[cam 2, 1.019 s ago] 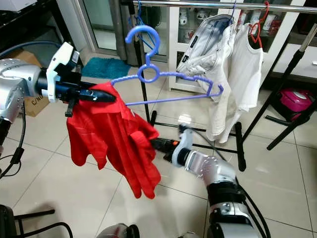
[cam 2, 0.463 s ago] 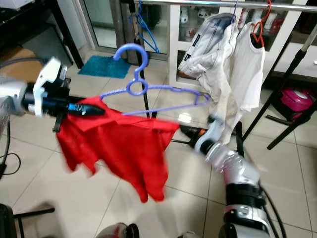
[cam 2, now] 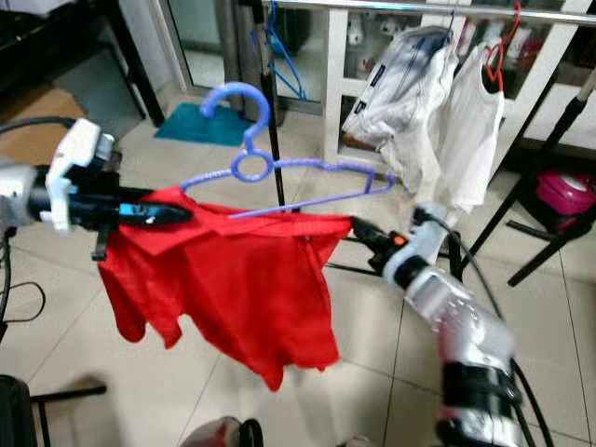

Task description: Hang hanger

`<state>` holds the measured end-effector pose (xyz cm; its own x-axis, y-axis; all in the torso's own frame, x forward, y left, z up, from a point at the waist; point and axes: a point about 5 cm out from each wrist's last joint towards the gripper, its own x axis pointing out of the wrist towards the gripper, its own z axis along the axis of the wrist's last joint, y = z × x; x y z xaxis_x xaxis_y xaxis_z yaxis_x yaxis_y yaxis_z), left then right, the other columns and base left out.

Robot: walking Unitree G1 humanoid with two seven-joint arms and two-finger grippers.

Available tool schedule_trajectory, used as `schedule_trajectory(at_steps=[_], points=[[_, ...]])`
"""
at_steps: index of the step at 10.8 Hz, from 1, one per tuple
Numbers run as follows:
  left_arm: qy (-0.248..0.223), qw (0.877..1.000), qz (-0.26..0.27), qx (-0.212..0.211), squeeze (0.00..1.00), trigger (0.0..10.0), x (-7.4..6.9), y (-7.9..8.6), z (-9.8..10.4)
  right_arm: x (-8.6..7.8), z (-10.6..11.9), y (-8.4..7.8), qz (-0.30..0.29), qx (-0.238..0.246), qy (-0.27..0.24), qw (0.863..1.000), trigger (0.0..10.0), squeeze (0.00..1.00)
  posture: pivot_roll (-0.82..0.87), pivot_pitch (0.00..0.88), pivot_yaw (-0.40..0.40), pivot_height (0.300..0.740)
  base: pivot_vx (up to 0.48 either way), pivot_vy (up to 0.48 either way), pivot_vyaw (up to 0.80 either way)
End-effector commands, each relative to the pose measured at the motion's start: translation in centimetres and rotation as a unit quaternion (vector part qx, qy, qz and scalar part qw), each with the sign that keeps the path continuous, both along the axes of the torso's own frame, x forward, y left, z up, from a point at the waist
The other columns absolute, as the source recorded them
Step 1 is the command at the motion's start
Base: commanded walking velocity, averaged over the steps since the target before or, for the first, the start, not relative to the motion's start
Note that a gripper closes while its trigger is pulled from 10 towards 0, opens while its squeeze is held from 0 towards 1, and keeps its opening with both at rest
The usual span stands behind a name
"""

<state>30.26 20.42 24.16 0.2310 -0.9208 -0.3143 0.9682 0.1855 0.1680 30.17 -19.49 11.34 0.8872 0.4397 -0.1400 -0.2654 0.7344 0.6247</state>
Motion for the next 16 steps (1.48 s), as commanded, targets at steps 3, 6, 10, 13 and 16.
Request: schedule_trajectory(at_steps=[3,6,10,13,16], points=[[-0.026,0.999,0.031,0.017,0.0,0.0,-0.4,1.5,1.0,0.1,1.9,-2.3,-0.071,0.015,-0.056,0.996,0.0,0.0,-0.01,0.019,0.108,0.74,0.0,0.0,0.0],[-0.022,0.998,0.056,0.034,0.0,0.0,-1.0,2.9,0.1,0.3,2.9,-4.3,-0.124,0.009,-0.068,0.99,0.0,0.0,-0.01,0.023,0.117,0.74,0.0,0.0,0.0],[-0.018,0.999,0.023,-0.028,0.0,0.0,-0.9,1.0,1.5,-1.2,1.7,1.9,0.113,-0.085,-0.108,0.984,10.0,1.0,0.01,0.031,0.116,0.74,0.0,0.0,0.0],[0.008,0.998,-0.05,-0.041,0.0,0.0,-1.2,0.1,3.0,-2.8,3.9,5.8,0.236,-0.005,-0.195,0.952,10.0,1.0,0.01,0.031,0.125,0.74,0.0,0.0,0.0],[0.011,0.995,-0.089,-0.036,0.0,0.0,-1.4,0.3,4.3,-3.7,5.7,7.2,0.276,0.024,-0.255,0.926,10.0,1.0,0.02,0.044,0.125,0.74,0.0,0.0,0.0]])
